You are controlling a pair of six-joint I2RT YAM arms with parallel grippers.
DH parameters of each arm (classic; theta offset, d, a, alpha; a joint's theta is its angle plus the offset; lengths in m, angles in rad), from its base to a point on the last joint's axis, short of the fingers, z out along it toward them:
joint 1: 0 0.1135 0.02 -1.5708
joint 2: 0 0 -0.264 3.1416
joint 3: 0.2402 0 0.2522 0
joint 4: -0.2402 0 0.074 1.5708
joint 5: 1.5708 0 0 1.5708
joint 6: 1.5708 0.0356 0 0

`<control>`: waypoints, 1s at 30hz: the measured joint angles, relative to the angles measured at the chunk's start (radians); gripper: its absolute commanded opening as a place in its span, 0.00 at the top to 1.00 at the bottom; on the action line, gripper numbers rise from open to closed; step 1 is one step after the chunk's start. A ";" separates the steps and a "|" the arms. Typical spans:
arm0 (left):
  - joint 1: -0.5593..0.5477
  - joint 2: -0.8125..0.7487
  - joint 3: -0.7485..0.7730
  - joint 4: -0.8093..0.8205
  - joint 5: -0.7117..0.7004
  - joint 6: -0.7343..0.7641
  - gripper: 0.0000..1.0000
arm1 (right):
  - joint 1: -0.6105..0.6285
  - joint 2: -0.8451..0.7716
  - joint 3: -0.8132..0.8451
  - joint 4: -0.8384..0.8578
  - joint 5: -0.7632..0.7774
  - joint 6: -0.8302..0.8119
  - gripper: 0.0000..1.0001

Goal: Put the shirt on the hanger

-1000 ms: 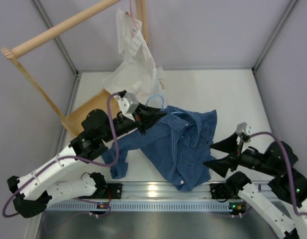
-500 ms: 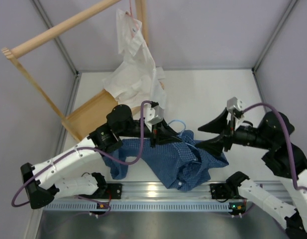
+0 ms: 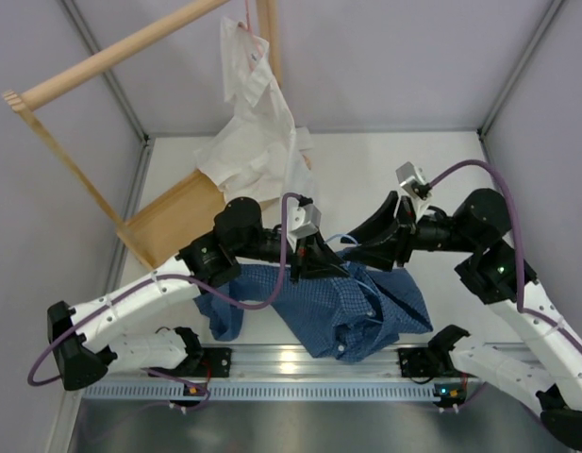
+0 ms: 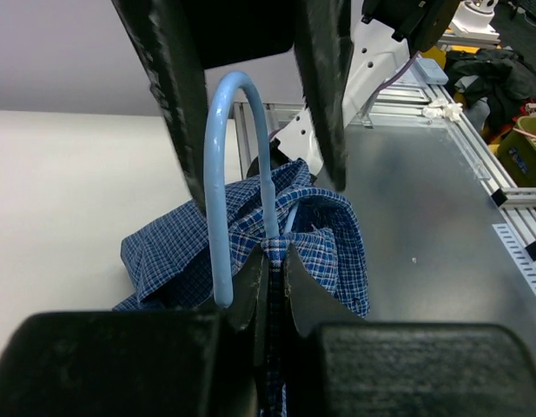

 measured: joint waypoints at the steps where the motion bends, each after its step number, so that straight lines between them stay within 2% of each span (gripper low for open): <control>1: 0.000 0.001 0.000 0.000 -0.001 -0.002 1.00 | 0.008 0.008 -0.002 0.006 0.000 0.005 0.76; 2: 0.000 0.001 0.001 0.000 -0.003 -0.005 1.00 | 0.018 0.014 -0.005 0.011 0.001 0.005 0.96; 3: 0.000 0.001 0.003 0.000 -0.003 -0.006 1.00 | 0.026 0.020 -0.006 0.012 0.002 0.000 1.00; 6: 0.000 0.001 0.005 0.000 -0.009 -0.009 1.00 | 0.038 0.023 -0.006 0.012 0.021 -0.002 1.00; 7: 0.000 0.001 0.006 -0.001 -0.017 -0.009 0.93 | 0.039 0.018 -0.006 0.010 0.036 -0.009 1.00; 8: 0.000 0.000 0.007 -0.001 -0.027 -0.008 0.57 | 0.039 0.013 -0.008 0.010 0.053 -0.014 1.00; 9: 0.000 -0.002 0.008 -0.003 -0.042 -0.002 0.33 | 0.039 0.005 -0.014 0.010 0.072 -0.018 1.00; 10: 0.000 -0.006 0.008 -0.008 -0.061 -0.002 0.03 | 0.040 -0.006 -0.021 0.008 0.095 -0.024 1.00; 15: -0.004 -0.079 0.021 -0.074 -0.298 -0.002 0.02 | 0.043 -0.066 -0.038 -0.016 0.223 -0.044 1.00; 19: -0.005 -0.233 0.019 -0.145 -0.622 -0.011 0.02 | 0.044 -0.104 -0.027 -0.079 0.355 -0.072 1.00; 23: -0.004 -0.492 -0.083 -0.187 -0.979 -0.047 0.02 | 0.044 -0.120 0.027 -0.178 0.502 -0.085 1.00; 27: -0.003 -0.681 -0.203 -0.233 -1.157 -0.124 0.02 | 0.044 -0.117 0.106 -0.262 0.612 -0.096 1.00; 30: -0.003 -0.696 -0.282 -0.273 -1.186 -0.171 0.02 | 0.044 -0.106 0.164 -0.304 0.647 -0.108 1.00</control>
